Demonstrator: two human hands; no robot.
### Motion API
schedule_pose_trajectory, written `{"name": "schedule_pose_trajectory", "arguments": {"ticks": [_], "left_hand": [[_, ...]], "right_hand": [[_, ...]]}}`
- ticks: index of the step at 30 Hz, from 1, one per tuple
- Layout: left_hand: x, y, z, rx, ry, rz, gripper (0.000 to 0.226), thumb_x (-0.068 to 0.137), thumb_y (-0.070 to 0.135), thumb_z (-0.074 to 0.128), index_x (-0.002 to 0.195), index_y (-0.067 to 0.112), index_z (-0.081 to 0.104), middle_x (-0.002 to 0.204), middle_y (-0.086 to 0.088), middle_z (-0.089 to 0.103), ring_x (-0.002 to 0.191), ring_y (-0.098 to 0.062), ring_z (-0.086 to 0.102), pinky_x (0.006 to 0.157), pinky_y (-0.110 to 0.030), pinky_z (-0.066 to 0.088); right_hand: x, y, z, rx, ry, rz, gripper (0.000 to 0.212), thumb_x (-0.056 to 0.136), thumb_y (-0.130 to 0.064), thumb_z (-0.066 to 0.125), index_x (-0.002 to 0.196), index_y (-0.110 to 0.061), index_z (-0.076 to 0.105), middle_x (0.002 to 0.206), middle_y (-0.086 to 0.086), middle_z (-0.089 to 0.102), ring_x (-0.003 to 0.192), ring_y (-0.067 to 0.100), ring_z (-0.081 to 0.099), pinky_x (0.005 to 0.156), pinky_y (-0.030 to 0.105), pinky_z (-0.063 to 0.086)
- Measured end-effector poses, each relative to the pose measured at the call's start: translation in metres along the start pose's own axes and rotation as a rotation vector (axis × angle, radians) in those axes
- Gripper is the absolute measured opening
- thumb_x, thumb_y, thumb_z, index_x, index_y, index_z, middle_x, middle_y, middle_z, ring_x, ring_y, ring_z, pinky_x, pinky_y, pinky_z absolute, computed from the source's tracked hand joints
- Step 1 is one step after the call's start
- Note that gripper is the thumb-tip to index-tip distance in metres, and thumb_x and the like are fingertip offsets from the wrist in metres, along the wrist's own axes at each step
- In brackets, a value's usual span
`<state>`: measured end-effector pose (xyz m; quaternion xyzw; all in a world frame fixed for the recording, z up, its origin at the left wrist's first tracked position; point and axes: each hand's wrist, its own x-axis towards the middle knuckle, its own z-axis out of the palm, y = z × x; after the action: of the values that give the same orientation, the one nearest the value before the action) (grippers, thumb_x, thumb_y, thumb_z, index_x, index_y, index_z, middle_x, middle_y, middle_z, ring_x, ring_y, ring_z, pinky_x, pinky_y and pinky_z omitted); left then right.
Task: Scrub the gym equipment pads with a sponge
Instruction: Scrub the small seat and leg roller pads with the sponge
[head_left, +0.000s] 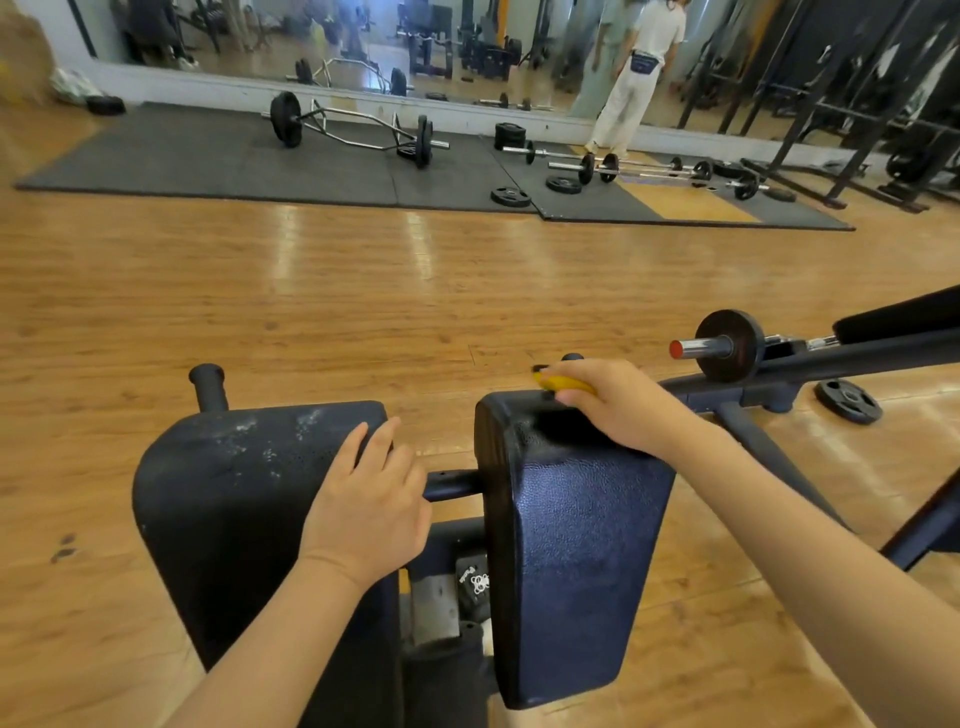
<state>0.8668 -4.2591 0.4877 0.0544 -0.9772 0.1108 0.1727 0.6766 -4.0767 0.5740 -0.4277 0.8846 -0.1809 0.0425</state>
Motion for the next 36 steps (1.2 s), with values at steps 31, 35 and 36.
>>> {"name": "schedule_pose_trajectory", "arguments": {"ticks": [31,35,36], "left_hand": [[0.001,-0.001,0.003,-0.052,0.03,-0.013,0.049,0.082,0.03,0.033,0.102,0.006,0.071,0.119,-0.014,0.065,0.115,-0.03,0.058,0.098,-0.047,0.045],[0.001,-0.002,0.003,-0.03,0.03,-0.009,0.049,0.083,0.03,0.033,0.102,0.005,0.071,0.118,-0.015,0.065,0.114,-0.031,0.058,0.101,-0.046,0.034],[0.001,-0.002,0.003,-0.023,0.023,-0.009,0.049,0.083,0.03,0.033,0.102,0.005,0.071,0.117,-0.015,0.065,0.114,-0.031,0.058,0.101,-0.046,0.033]], "right_hand": [[0.007,0.041,-0.013,0.011,-0.186,0.191,0.024,0.089,-0.019,0.06,0.111,-0.009,0.066,0.103,0.013,0.067,0.099,0.027,0.059,0.085,0.03,0.039],[0.019,0.019,-0.012,-0.023,-0.129,0.112,0.019,0.09,-0.018,0.059,0.093,0.0,0.065,0.076,0.008,0.059,0.081,0.025,0.054,0.064,0.023,0.035],[0.026,0.008,-0.007,0.0,-0.119,0.077,0.018,0.09,-0.019,0.059,0.088,-0.001,0.063,0.073,0.006,0.057,0.077,0.023,0.052,0.061,0.021,0.034]]}}
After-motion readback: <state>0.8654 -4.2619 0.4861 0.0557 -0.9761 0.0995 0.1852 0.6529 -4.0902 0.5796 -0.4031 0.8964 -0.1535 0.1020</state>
